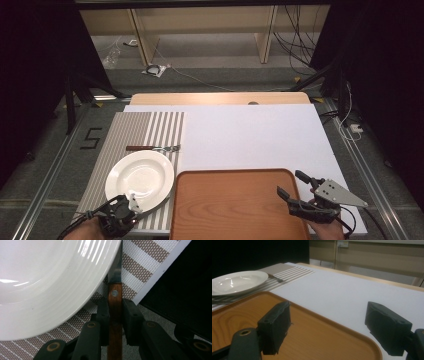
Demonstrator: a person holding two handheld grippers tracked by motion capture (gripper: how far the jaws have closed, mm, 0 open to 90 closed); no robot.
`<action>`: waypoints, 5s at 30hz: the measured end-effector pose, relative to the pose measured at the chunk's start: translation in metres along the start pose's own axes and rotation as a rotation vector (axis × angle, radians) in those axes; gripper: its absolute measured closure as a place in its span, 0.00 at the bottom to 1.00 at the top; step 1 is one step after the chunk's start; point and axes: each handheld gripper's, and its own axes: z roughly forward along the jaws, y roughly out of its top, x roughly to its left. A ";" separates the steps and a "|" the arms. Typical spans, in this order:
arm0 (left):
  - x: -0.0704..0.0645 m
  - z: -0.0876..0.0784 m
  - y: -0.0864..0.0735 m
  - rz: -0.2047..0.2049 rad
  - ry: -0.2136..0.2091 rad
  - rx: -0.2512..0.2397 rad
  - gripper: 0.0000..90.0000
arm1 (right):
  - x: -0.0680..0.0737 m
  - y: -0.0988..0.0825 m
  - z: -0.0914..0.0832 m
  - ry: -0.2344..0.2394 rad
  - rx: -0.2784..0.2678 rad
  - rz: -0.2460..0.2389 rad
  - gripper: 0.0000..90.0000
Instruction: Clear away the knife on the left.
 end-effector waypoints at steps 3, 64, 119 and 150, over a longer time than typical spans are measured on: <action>-0.003 -0.006 -0.001 0.003 -0.004 -0.016 0.85 | 0.000 0.000 0.000 0.001 0.006 -0.003 0.24; -0.053 -0.022 0.106 -0.008 -0.093 -0.275 0.85 | 0.001 0.000 0.000 0.005 -0.001 -0.008 0.24; -0.098 0.008 0.137 0.014 -0.195 -0.083 0.85 | 0.002 0.001 -0.001 0.006 -0.005 -0.009 0.24; -0.124 0.014 0.150 0.110 -0.100 -0.283 0.99 | 0.001 0.001 -0.002 0.003 -0.008 -0.012 0.24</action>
